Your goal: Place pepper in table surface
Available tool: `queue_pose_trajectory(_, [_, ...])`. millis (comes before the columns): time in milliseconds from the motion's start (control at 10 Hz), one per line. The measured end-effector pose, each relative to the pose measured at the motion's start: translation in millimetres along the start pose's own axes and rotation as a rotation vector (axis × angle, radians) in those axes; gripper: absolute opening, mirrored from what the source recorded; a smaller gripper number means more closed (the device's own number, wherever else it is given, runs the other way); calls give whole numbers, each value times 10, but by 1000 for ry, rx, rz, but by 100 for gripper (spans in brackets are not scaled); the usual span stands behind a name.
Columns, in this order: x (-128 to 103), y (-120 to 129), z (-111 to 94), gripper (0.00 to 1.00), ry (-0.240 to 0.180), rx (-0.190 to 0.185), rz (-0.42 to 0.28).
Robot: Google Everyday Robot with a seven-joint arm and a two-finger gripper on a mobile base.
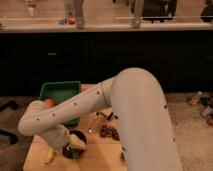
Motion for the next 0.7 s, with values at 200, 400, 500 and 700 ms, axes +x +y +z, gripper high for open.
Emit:
queue_pose_trajectory(200, [18, 124, 93, 80, -25, 78, -9])
queue_pose_trajectory(400, [40, 141, 155, 80, -43, 124, -16])
queue_pose_trajectory(500, [55, 141, 188, 80, -53, 144, -15])
queue_pose_trajectory(700, [73, 71, 243, 80, -69, 166, -19])
